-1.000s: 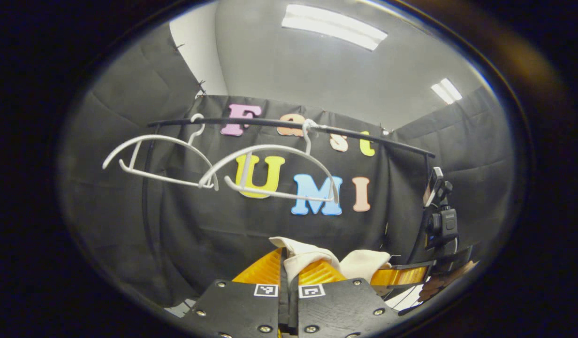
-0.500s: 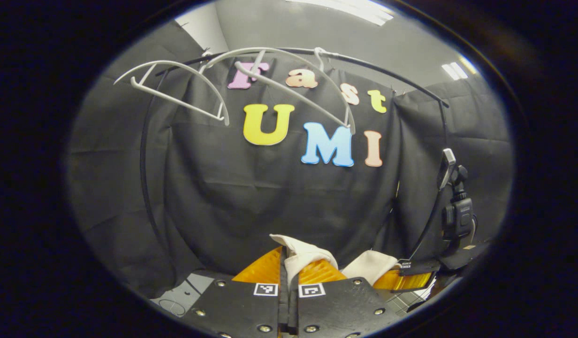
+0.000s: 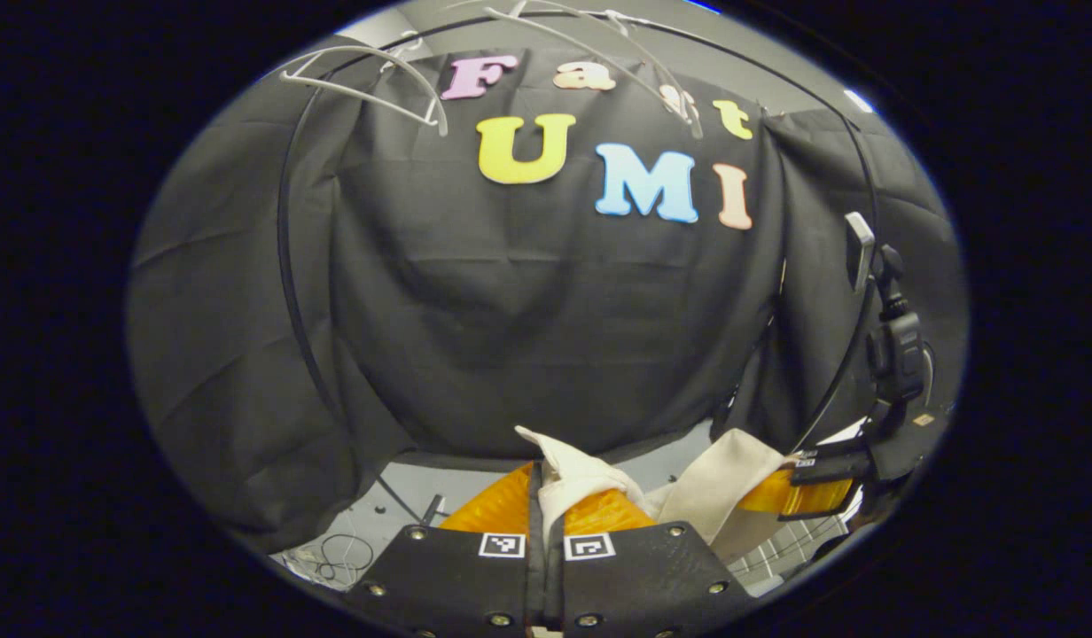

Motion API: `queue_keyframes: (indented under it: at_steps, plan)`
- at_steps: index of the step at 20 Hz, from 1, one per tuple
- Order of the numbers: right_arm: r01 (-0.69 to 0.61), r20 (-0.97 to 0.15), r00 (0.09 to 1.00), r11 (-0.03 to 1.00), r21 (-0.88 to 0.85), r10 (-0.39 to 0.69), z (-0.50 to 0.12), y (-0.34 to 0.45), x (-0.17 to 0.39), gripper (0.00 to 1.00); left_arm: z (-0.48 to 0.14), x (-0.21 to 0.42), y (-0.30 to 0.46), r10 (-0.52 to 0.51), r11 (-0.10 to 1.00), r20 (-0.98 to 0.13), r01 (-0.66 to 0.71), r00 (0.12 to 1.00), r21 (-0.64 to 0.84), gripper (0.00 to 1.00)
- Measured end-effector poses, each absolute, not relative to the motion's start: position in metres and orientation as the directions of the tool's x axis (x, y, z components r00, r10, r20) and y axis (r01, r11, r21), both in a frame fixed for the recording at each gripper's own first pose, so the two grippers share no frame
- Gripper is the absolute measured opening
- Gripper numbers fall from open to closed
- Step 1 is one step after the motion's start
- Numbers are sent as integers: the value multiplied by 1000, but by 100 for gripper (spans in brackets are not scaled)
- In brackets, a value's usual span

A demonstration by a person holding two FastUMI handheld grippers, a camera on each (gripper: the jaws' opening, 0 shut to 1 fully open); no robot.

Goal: Grasp the clothes on the hanger with both hands and then place them into the laundry hamper below.

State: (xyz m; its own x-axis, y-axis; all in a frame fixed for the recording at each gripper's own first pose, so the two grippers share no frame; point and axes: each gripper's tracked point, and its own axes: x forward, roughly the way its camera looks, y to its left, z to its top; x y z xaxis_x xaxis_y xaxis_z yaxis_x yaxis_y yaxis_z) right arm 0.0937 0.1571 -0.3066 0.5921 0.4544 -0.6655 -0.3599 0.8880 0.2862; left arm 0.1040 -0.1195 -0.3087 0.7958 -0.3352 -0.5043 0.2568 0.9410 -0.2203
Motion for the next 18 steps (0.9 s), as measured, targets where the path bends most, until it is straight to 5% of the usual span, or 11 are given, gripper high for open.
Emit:
queue_keyframes:
  at_steps: [3,5,6,8,9,13,14,18]
  plan:
    - [-361,-710,566,900,244,419,-325,151,83,9,-346,88,-110,-316,949,-598,236,736,-210,2]
    - [-364,-759,533,911,195,375,-339,141,71,0,-366,78,-105,-298,954,-662,224,688,-197,3]
    - [-363,-772,524,914,178,359,-344,138,67,11,-371,72,-103,-295,955,-680,221,672,-196,4]
    - [-362,-799,502,920,153,330,-351,131,63,14,-376,63,-102,-297,954,-701,219,648,-202,2]
    - [-363,-812,496,923,129,308,-357,125,60,28,-377,61,-101,-294,955,-713,218,637,-199,11]
    - [-388,-871,454,922,-2,189,-374,99,40,84,-368,59,-85,-269,962,-708,219,652,-164,96]
    - [-383,-862,466,924,7,200,-367,102,39,100,-364,55,-79,-266,963,-704,221,658,-157,96]
    - [-361,-822,531,932,1,207,-342,102,45,99,-346,49,-62,-258,965,-677,221,689,-143,96]
